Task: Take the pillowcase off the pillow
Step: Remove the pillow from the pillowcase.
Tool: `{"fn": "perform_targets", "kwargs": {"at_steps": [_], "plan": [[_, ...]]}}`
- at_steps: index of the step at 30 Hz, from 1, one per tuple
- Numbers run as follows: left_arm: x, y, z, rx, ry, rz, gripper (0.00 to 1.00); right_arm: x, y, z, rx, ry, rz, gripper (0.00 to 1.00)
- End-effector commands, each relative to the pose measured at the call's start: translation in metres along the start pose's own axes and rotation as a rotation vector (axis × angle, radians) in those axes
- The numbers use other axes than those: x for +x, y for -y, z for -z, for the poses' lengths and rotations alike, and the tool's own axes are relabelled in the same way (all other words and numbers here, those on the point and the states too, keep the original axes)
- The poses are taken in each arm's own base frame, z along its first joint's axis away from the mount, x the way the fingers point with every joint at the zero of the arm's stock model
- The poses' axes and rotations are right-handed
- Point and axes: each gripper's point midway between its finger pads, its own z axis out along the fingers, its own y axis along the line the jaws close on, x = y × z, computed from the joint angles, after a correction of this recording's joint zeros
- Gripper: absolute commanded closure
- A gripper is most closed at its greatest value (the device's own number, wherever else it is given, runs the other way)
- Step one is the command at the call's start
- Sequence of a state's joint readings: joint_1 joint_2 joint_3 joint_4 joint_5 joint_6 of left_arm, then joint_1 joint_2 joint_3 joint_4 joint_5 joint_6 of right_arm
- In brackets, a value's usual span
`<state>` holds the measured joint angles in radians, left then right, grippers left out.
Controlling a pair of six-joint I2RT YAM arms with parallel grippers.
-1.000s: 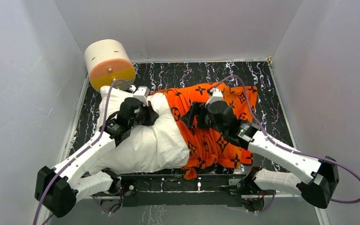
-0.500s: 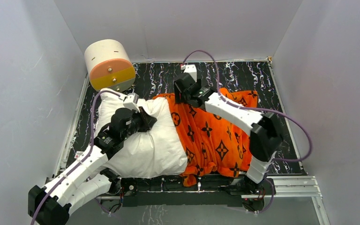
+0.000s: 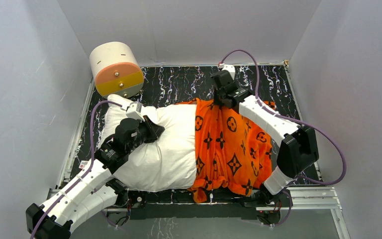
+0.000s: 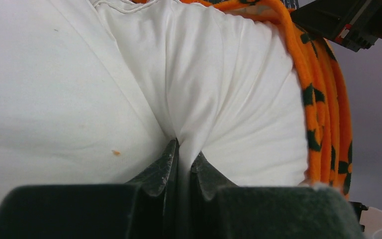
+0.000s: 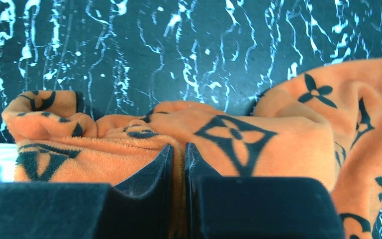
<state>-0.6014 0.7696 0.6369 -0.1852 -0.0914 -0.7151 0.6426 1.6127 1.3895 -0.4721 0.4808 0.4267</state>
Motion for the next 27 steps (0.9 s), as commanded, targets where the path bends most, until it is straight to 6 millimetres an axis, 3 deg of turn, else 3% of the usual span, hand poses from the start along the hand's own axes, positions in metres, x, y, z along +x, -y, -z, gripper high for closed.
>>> {"fn": "perform_targets", "kwargs": {"at_steps": [1,4,7,9,13,16,20,23,27], "plan": [[0.040,-0.065,0.017,-0.271,-0.146,-0.061,1.00,-0.042,0.096,0.009,0.218,0.067,-0.122,0.80],[0.036,-0.063,0.016,-0.272,-0.141,-0.066,1.00,-0.048,0.063,0.016,0.016,0.039,-0.121,0.71],[0.035,-0.064,0.017,-0.279,-0.136,-0.069,1.00,-0.042,0.029,0.031,-0.188,-0.027,-0.117,0.58],[0.034,-0.063,0.018,-0.279,-0.139,-0.072,1.00,-0.038,0.029,0.045,-0.206,-0.037,-0.129,0.43],[0.034,-0.060,0.022,-0.266,-0.148,-0.079,1.00,-0.032,0.064,0.077,-0.105,0.063,-0.170,0.05],[0.033,-0.056,0.022,-0.243,-0.143,-0.078,1.00,-0.018,0.082,0.090,-0.061,0.111,-0.211,0.01],[0.027,-0.049,0.022,-0.231,-0.142,-0.079,1.00,0.007,0.074,0.080,-0.116,0.077,-0.221,0.01],[0.025,-0.047,0.022,-0.229,-0.138,-0.075,1.00,0.012,0.080,0.068,-0.090,0.110,-0.271,0.01],[0.024,-0.045,0.021,-0.227,-0.143,-0.071,1.00,0.007,0.060,0.052,-0.210,0.047,-0.282,0.03]]}}
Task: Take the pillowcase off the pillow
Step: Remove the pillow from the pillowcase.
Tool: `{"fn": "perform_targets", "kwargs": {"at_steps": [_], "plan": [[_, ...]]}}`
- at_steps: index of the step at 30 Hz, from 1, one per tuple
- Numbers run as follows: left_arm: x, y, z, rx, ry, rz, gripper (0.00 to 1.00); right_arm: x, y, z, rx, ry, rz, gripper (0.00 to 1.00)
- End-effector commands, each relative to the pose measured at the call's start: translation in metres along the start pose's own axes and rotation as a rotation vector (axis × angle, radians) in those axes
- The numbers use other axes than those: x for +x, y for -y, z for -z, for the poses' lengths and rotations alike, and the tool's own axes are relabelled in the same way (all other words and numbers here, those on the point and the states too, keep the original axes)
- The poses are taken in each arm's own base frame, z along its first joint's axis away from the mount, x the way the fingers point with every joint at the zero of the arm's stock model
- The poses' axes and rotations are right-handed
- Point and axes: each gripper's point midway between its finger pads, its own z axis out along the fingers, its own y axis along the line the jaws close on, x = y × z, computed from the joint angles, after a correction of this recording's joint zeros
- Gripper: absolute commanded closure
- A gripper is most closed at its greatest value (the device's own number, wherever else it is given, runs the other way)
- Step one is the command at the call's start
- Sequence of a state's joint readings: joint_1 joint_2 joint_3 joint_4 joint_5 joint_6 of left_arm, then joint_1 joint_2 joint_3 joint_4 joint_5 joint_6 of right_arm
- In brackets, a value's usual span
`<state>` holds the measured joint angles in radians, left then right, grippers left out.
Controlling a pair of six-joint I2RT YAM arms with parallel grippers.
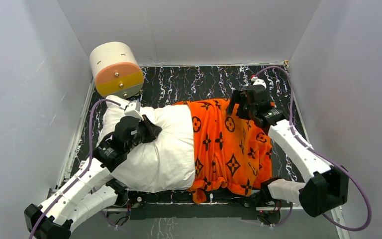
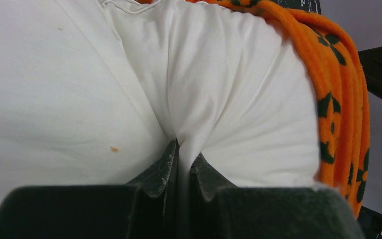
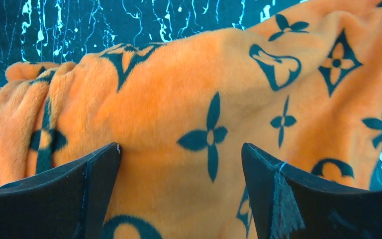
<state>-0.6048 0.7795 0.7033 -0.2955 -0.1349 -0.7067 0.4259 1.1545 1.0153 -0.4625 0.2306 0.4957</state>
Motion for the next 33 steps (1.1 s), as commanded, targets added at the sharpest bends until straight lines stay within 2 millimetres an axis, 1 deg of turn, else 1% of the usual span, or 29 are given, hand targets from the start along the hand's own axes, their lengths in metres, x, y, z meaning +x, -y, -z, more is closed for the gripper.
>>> {"fn": "perform_targets", "kwargs": {"at_steps": [1,2,3,4,5,7,8,10,11,13,15,17,18,20,21,23,24,25,27,28,29,30,31,33], "plan": [[0.031,-0.040,0.010,-0.161,-0.129,-0.056,1.00,-0.022,-0.030,-0.018,-0.136,0.001,-0.049,0.07],[0.032,-0.041,0.010,-0.163,-0.132,-0.054,1.00,-0.019,-0.038,-0.023,-0.166,-0.030,-0.045,0.15],[0.032,-0.041,0.010,-0.166,-0.133,-0.051,1.00,-0.016,-0.042,-0.026,-0.187,-0.052,-0.037,0.30],[0.032,-0.042,0.010,-0.173,-0.133,-0.048,1.00,-0.015,-0.038,-0.031,-0.159,-0.056,-0.041,0.42],[0.031,-0.043,0.011,-0.180,-0.131,-0.045,1.00,-0.017,-0.027,-0.034,-0.095,-0.041,-0.055,0.54],[0.030,-0.046,0.013,-0.199,-0.120,-0.039,1.00,-0.030,0.006,-0.036,0.081,0.045,-0.081,0.78],[0.029,-0.049,0.014,-0.215,-0.111,-0.036,1.00,-0.041,0.022,-0.033,0.158,0.099,-0.089,0.84],[0.026,-0.058,0.018,-0.260,-0.092,-0.030,1.00,-0.067,0.055,-0.024,0.300,0.198,-0.102,0.92],[0.024,-0.062,0.020,-0.282,-0.083,-0.033,1.00,-0.078,0.072,-0.020,0.363,0.228,-0.115,0.94],[0.020,-0.069,0.024,-0.330,-0.073,-0.042,1.00,-0.099,0.103,-0.015,0.444,0.248,-0.160,0.94],[0.015,-0.076,0.028,-0.378,-0.059,-0.055,1.00,-0.113,0.130,-0.015,0.482,0.242,-0.206,0.94],[0.011,-0.081,0.032,-0.414,-0.045,-0.065,1.00,-0.124,0.145,-0.018,0.452,0.215,-0.252,0.94],[0.009,-0.083,0.034,-0.424,-0.035,-0.066,1.00,-0.124,0.148,-0.021,0.425,0.192,-0.268,0.94],[0.005,-0.083,0.035,-0.422,-0.018,-0.067,1.00,-0.116,0.127,-0.031,0.288,0.119,-0.253,0.92],[0.005,-0.082,0.034,-0.415,-0.016,-0.069,1.00,-0.110,0.112,-0.036,0.194,0.083,-0.242,0.88],[0.005,-0.079,0.032,-0.402,-0.020,-0.071,1.00,-0.094,0.086,-0.038,0.039,0.019,-0.233,0.76],[0.005,-0.079,0.031,-0.401,-0.023,-0.071,1.00,-0.087,0.077,-0.036,-0.011,-0.004,-0.235,0.69],[0.005,-0.078,0.030,-0.402,-0.024,-0.069,1.00,-0.081,0.073,-0.031,-0.034,-0.020,-0.244,0.61],[0.006,-0.077,0.028,-0.398,-0.027,-0.069,1.00,-0.065,0.066,-0.019,-0.066,-0.047,-0.285,0.40],[0.006,-0.076,0.027,-0.390,-0.027,-0.071,1.00,-0.057,0.061,-0.012,-0.093,-0.050,-0.298,0.32],[0.005,-0.073,0.025,-0.379,-0.028,-0.074,1.00,-0.047,0.057,-0.006,-0.121,-0.055,-0.307,0.29],[0.004,-0.071,0.024,-0.371,-0.028,-0.076,1.00,-0.037,0.055,0.001,-0.135,-0.056,-0.310,0.28],[0.003,-0.069,0.022,-0.365,-0.029,-0.080,1.00,-0.022,0.057,0.007,-0.131,-0.076,-0.318,0.27],[0.000,-0.065,0.019,-0.357,-0.030,-0.091,1.00,0.004,0.063,0.026,-0.093,-0.095,-0.339,0.26]]}}
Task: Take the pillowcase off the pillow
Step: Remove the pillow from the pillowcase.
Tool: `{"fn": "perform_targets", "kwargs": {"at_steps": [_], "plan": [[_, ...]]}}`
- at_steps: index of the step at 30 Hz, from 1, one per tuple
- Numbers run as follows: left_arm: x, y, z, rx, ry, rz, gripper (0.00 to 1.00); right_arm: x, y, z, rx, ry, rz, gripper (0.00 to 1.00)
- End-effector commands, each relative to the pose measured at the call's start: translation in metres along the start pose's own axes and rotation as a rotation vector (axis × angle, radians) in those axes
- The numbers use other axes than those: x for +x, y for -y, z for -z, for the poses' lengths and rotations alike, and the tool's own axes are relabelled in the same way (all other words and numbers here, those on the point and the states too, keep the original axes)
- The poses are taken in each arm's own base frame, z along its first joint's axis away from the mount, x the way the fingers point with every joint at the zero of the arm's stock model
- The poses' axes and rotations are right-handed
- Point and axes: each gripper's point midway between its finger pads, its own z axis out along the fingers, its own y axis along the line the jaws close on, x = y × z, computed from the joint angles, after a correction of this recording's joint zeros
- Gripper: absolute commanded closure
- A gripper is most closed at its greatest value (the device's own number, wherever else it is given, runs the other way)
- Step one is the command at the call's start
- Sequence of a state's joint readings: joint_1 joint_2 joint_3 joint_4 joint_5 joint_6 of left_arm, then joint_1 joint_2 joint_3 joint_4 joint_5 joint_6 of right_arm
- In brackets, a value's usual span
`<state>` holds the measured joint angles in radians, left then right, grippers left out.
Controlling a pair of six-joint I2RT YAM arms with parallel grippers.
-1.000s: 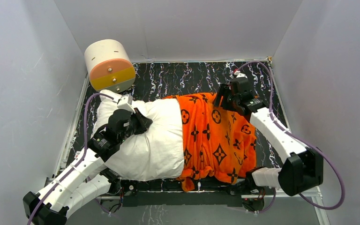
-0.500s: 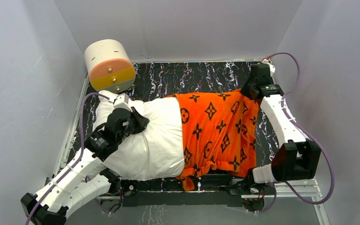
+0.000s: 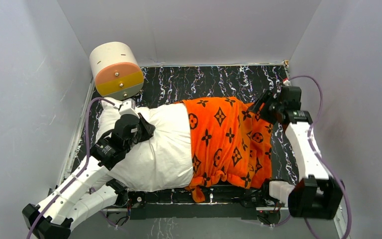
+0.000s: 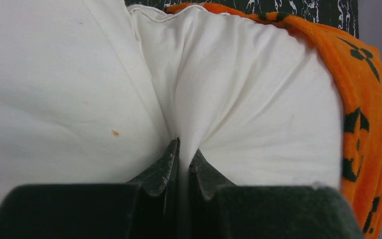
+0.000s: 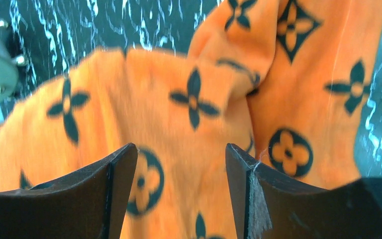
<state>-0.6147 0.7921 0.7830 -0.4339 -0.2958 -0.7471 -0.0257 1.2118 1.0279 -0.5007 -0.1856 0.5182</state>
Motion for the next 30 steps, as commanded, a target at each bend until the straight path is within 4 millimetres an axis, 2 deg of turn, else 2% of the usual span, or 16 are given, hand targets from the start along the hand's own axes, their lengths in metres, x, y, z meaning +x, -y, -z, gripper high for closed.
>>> {"fn": "perform_targets", "kwargs": {"at_steps": [1,2,6,8,9,10,12,13,15,17,18,19,22,25,28,30], "plan": [[0.013,-0.044,0.000,-0.189,-0.066,-0.129,1.00,0.046,0.001,0.036,-0.056,-0.032,-0.042,0.26],[0.010,-0.040,-0.001,-0.180,-0.059,-0.136,1.00,0.068,0.007,0.039,-0.061,-0.070,-0.073,0.24],[-0.003,-0.027,-0.011,-0.163,-0.035,-0.154,1.00,0.143,-0.014,0.056,-0.341,-0.254,-0.170,0.19],[-0.008,-0.020,-0.016,-0.150,-0.029,-0.165,1.00,0.164,-0.018,0.063,-0.425,-0.296,-0.189,0.15],[-0.010,-0.016,-0.019,-0.140,-0.026,-0.169,1.00,0.165,-0.017,0.063,-0.428,-0.284,-0.189,0.09],[-0.013,-0.010,-0.022,-0.123,-0.023,-0.177,1.00,0.162,-0.016,0.062,-0.426,-0.256,-0.187,0.04],[-0.023,0.005,-0.028,-0.088,-0.020,-0.193,1.00,0.147,-0.021,0.054,-0.441,-0.199,-0.203,0.02],[-0.026,0.012,-0.030,-0.078,-0.023,-0.203,1.00,0.137,-0.029,0.050,-0.477,-0.186,-0.206,0.10],[-0.037,0.021,-0.035,-0.077,-0.024,-0.228,1.00,0.123,-0.049,0.046,-0.579,-0.226,-0.206,0.39],[-0.052,0.026,-0.037,-0.087,0.000,-0.238,1.00,0.096,-0.062,0.036,-0.584,-0.222,-0.204,0.65],[-0.060,0.030,-0.036,-0.076,0.018,-0.240,1.00,0.089,-0.062,0.027,-0.563,-0.223,-0.211,0.78],[-0.070,0.034,-0.035,-0.064,0.044,-0.247,1.00,0.075,-0.066,0.023,-0.556,-0.198,-0.203,0.82],[-0.100,0.036,-0.029,-0.092,0.102,-0.275,1.00,0.038,-0.080,0.015,-0.551,-0.147,-0.142,0.79],[-0.114,0.032,-0.025,-0.131,0.113,-0.306,1.00,0.019,-0.062,-0.001,-0.352,-0.170,-0.050,0.64],[-0.116,0.024,-0.022,-0.154,0.131,-0.310,1.00,0.013,-0.039,0.002,-0.183,-0.163,-0.002,0.48],[-0.110,0.021,-0.023,-0.143,0.113,-0.301,1.00,0.022,-0.034,0.014,-0.172,-0.149,0.011,0.35]]}}
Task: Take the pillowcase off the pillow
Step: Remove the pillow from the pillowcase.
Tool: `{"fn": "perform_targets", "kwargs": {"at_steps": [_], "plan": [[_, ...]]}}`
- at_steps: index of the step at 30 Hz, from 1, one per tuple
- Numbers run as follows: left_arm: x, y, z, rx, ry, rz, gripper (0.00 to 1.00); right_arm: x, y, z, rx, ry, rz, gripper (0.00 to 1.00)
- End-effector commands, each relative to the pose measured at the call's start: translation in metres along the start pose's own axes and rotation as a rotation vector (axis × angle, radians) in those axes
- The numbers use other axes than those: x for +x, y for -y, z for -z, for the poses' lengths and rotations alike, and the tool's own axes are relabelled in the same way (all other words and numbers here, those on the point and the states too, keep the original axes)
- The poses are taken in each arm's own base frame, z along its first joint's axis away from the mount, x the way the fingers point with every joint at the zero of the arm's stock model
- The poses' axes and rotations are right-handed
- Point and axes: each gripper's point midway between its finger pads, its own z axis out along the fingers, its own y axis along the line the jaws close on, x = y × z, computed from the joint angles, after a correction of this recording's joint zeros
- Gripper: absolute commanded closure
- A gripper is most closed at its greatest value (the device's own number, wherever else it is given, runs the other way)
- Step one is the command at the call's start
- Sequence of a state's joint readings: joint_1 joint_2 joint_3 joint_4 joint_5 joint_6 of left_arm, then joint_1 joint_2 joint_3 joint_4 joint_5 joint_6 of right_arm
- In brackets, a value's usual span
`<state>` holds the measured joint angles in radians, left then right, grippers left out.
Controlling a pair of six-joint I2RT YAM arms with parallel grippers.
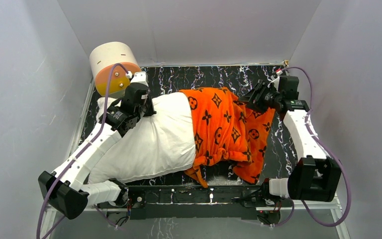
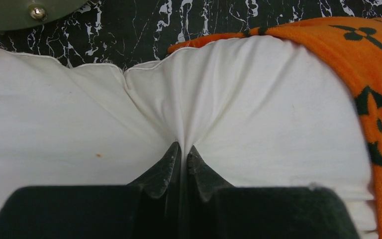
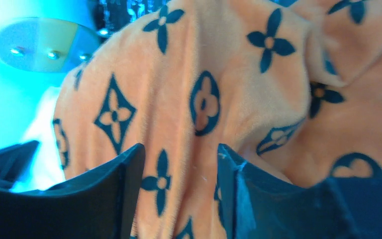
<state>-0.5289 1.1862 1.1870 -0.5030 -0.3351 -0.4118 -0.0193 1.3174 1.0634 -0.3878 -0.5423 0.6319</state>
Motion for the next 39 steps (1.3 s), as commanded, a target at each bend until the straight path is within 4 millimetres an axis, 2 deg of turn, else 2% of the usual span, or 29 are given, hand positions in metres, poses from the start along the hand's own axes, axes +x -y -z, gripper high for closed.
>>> {"fn": "perform_targets", "kwargs": {"at_steps": [1,2,3,5,7,8,11,13,16,21,24,26,27,29,30,34,39], "plan": [[-0.025,-0.010,0.017,-0.006,0.096,0.011,1.00,0.021,0.018,0.034,0.132,0.014,0.102,0.29],[-0.021,-0.006,0.016,0.018,0.083,0.009,0.99,0.030,0.015,0.040,0.107,0.020,0.104,0.22],[-0.015,-0.004,0.016,0.035,0.069,0.006,0.87,0.038,0.012,0.048,0.092,0.039,0.104,0.19],[-0.012,0.000,0.019,0.070,0.065,0.003,0.57,0.055,0.012,0.064,0.082,0.074,0.086,0.13],[-0.015,0.004,0.029,0.113,0.077,-0.008,0.30,0.075,0.013,0.078,0.076,0.093,0.056,0.12],[-0.016,0.005,0.035,0.135,0.087,-0.010,0.20,0.085,0.013,0.085,0.071,0.104,0.029,0.11],[-0.020,0.014,0.058,0.219,0.096,-0.018,0.03,0.120,0.021,0.096,0.046,0.100,-0.084,0.10],[-0.016,0.021,0.075,0.288,0.066,-0.018,0.02,0.143,0.021,0.099,-0.009,0.079,-0.137,0.09],[-0.004,0.030,0.100,0.387,0.019,0.001,0.02,0.165,0.027,0.100,-0.047,0.065,-0.207,0.07],[0.045,0.051,0.133,0.606,-0.142,0.069,0.02,0.182,0.031,0.086,-0.126,-0.009,-0.282,0.14],[0.084,0.063,0.143,0.719,-0.287,0.127,0.02,0.179,0.040,0.073,-0.102,-0.023,-0.310,0.39],[0.107,0.066,0.145,0.767,-0.366,0.144,0.02,0.170,0.041,0.066,-0.105,-0.011,-0.298,0.60],[0.116,0.066,0.148,0.795,-0.390,0.132,0.02,0.164,0.041,0.062,-0.107,-0.004,-0.293,0.71],[0.126,0.061,0.152,0.809,-0.390,0.105,0.02,0.154,0.039,0.055,-0.113,-0.002,-0.276,0.85],[0.129,0.055,0.150,0.775,-0.376,0.094,0.02,0.151,0.038,0.053,-0.117,-0.009,-0.271,0.88],[0.140,0.025,0.125,0.566,-0.365,0.075,0.02,0.143,0.035,0.044,-0.127,-0.039,-0.258,0.89],[0.137,0.021,0.105,0.466,-0.326,0.057,0.02,0.146,0.044,0.041,-0.102,-0.031,-0.263,0.89]]}}
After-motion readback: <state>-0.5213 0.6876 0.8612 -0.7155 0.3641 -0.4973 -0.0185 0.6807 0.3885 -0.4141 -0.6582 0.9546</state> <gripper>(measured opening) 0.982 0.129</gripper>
